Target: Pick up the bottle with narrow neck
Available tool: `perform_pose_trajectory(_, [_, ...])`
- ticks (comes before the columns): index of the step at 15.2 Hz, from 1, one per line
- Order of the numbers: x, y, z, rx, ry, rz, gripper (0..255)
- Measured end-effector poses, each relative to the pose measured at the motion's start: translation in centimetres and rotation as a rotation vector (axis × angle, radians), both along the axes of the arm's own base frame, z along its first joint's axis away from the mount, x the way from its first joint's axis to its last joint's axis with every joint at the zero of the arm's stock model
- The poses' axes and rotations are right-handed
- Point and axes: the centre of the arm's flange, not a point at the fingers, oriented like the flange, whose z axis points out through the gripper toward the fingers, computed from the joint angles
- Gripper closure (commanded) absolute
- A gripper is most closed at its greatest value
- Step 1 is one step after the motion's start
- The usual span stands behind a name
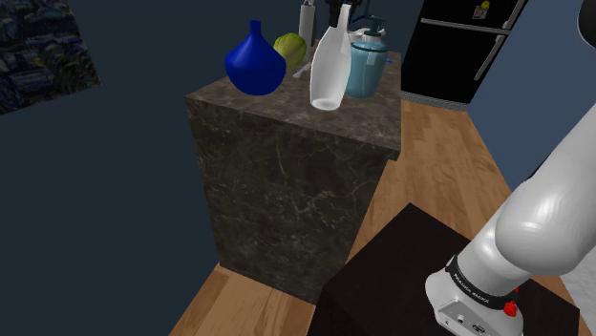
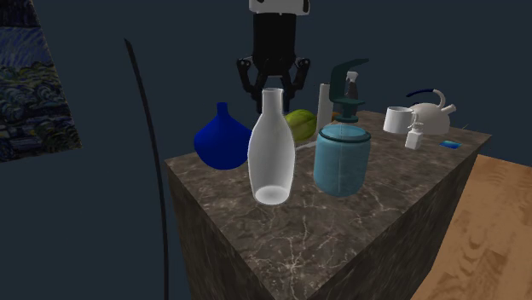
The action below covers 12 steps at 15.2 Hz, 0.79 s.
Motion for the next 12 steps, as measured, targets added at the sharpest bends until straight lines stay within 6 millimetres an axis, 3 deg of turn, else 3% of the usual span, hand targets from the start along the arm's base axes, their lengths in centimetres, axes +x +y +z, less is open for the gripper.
perform_pose_trajectory(6, [0.0, 0.0, 0.0, 0.000, 0.000, 0.000, 255])
perform_pose_trajectory(12, [-0.1, 0.0, 2.6, 0.000, 0.001, 0.000, 255])
